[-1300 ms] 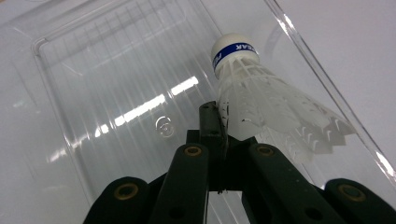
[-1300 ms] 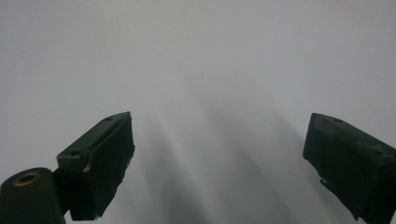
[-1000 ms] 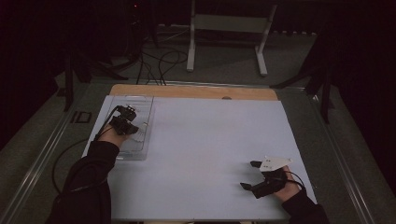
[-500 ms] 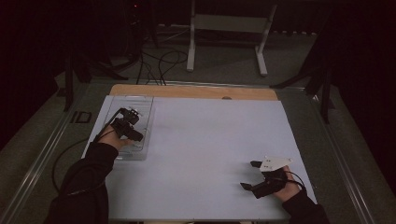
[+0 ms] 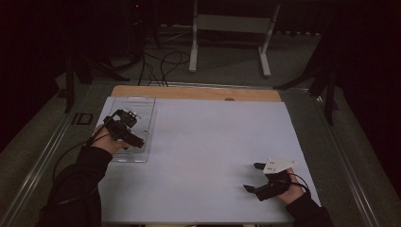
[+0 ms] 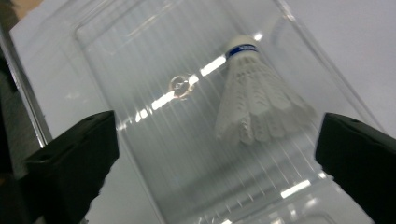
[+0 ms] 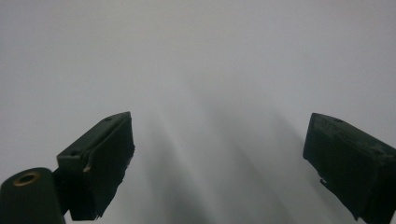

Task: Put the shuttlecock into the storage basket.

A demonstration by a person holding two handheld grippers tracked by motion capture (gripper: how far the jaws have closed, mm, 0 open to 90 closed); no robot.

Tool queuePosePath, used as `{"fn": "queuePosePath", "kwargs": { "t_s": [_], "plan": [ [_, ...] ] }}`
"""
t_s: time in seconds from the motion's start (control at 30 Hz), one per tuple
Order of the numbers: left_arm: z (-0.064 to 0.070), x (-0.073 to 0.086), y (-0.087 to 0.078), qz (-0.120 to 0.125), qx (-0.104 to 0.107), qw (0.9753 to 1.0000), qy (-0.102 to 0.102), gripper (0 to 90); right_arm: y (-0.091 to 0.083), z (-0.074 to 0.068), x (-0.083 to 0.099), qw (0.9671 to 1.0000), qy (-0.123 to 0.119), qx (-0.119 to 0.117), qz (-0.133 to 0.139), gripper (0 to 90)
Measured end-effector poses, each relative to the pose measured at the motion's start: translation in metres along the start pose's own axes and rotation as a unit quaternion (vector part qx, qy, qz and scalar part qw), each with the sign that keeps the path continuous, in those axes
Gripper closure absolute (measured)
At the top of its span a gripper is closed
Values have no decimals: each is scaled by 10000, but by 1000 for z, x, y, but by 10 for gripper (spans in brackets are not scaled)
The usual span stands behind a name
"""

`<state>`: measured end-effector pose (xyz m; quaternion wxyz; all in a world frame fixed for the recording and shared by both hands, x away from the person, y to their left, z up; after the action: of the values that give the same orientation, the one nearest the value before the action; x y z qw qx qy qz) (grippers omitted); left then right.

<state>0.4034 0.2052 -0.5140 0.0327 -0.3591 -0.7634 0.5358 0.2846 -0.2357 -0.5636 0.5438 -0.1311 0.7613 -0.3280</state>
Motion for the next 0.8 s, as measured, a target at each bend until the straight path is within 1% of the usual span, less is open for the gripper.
{"fn": "queuePosePath", "kwargs": {
  "t_s": [0.03, 0.1, 0.17, 0.2, 0.23, 0.33, 0.37, 0.4, 0.43, 0.53, 0.57, 0.67, 0.77, 0.8],
  "plan": [
    [-1, 0, -4, 65, 101, 9999, 25, 0, 0, 0, 0, 10000, 0, 0, 0, 89],
    [-2, -1, -8, 145, 201, 9997, 34, 0, 0, 0, 0, 10000, 0, 4, -6, 89],
    [-3, -2, -12, 226, 231, 9994, 107, 0, 0, 0, 0, 10000, -1, -1, -2, 89],
    [-3, -2, -13, 224, 238, 9994, 138, 0, 0, 0, 0, 10000, -6, 0, -2, 89],
    [-2, -3, -15, 268, 268, 9992, 139, 0, 0, 0, 0, 10000, -1, -3, 0, 89],
    [0, -4, -19, 315, 417, 9984, 216, 0, 0, 0, 0, 10000, -4, 3, 5, 89],
    [0, -4, -19, 340, 399, 9984, 234, 0, 0, 0, 0, 10000, 6, 2, -3, 89],
    [0, -5, -20, 364, 390, 9983, 226, 0, 0, 0, 0, 10000, 4, 13, -6, 89],
    [1, -5, -22, 380, 445, 9980, 240, 0, 0, 0, 0, 10000, -3, 8, 0, 89],
    [4, -8, -26, 462, 595, 9970, 179, 0, 0, 0, 0, 10000, 11, -3, 7, 89],
    [4, -9, -27, 481, 579, 9970, 177, 0, 0, 0, 0, 10000, 9, -2, -6, 89],
    [4, -13, -30, 577, 685, 9959, 114, 0, 0, 0, 0, 10000, 13, -15, 12, 89],
    [4, -17, -34, 714, 794, 9942, 81, 0, 0, 0, 0, 10000, 4, -8, 4, 89],
    [5, -19, -37, 775, 847, 9933, 104, 0, 0, 0, 0, 10000, 2, -2, 1, 89]
  ]
}}
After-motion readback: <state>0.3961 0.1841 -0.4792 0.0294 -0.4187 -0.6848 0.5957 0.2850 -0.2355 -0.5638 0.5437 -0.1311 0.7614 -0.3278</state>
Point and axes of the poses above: each handheld gripper's, and its own axes: y roughly forward along the jaws, x roughly out of its underside, z roughly to its right, the point moved 7 cm from there along y, roughly forward along the jaws, and after that the axes turned 13 degrees about -x, right-handed, at the moved point
